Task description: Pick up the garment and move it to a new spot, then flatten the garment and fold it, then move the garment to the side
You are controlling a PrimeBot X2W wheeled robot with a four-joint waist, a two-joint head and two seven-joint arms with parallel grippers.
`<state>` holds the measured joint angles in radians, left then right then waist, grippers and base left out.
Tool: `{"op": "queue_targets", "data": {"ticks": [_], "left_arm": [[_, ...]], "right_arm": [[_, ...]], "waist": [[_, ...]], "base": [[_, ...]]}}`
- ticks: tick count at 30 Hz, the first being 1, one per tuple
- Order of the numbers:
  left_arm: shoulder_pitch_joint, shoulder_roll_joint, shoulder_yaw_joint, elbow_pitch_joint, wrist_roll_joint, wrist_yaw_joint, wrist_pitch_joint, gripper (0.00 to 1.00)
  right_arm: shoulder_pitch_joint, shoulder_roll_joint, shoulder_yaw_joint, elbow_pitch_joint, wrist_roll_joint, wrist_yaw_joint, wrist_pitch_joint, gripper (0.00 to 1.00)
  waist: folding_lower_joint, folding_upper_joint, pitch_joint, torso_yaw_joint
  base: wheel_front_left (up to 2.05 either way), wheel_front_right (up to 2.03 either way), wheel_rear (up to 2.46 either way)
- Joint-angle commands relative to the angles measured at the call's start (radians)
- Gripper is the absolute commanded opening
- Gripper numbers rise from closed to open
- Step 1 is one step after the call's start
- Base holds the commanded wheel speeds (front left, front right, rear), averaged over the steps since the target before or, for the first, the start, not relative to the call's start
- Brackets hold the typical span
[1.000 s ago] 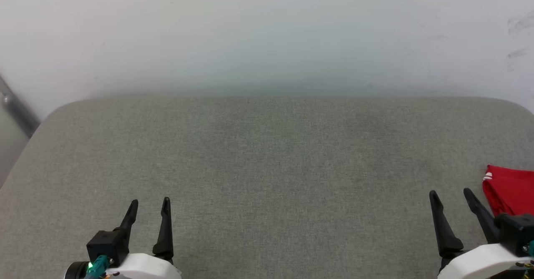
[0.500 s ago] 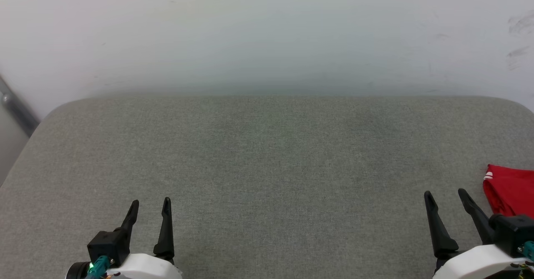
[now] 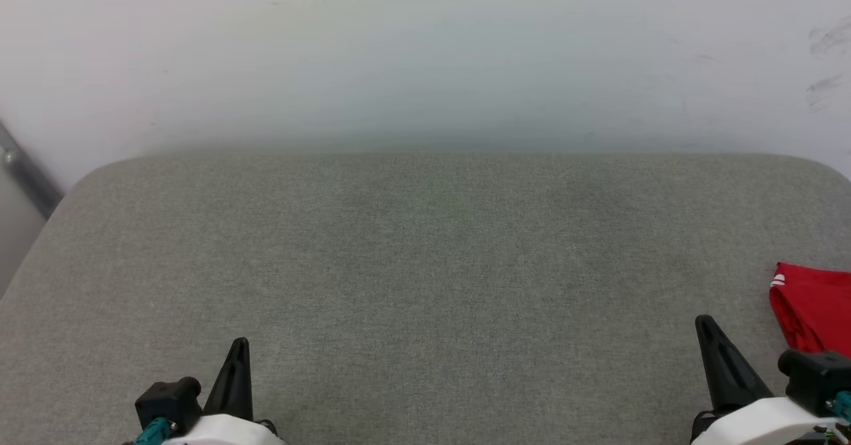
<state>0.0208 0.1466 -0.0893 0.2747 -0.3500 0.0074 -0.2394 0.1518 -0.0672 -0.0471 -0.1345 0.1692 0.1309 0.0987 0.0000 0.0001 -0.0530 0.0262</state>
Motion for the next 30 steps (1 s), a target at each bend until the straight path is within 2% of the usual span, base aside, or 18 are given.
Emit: {"op": "queue_targets", "data": {"ticks": [1, 16, 30], "left_arm": [[-0.027, 0.001, 0.016, -0.013, -0.055, -0.009, 0.015, 0.0], [-0.047, -0.018, 0.05, -0.022, -0.299, -0.035, 0.08, 0.0], [-0.064, -0.033, 0.079, -0.025, -0.478, -0.054, 0.13, 0.0]], "right_arm": [[-0.024, 0.0, -0.004, 0.001, 0.068, 0.0, 0.0, 0.0], [-0.074, 0.003, -0.017, 0.076, 0.345, 0.0, 0.003, 0.0], [-0.111, 0.006, -0.027, 0.132, 0.548, 0.0, 0.005, 0.0]], "waist": [[0.0, -0.0001, 0.001, -0.001], [0.0, -0.0001, 0.008, -0.004], [0.0, -0.0001, 0.014, -0.007]], "base": [[0.0, 0.0, 0.0], [0.0, 0.0, 0.0], [0.0, 0.0, 0.0]]}}
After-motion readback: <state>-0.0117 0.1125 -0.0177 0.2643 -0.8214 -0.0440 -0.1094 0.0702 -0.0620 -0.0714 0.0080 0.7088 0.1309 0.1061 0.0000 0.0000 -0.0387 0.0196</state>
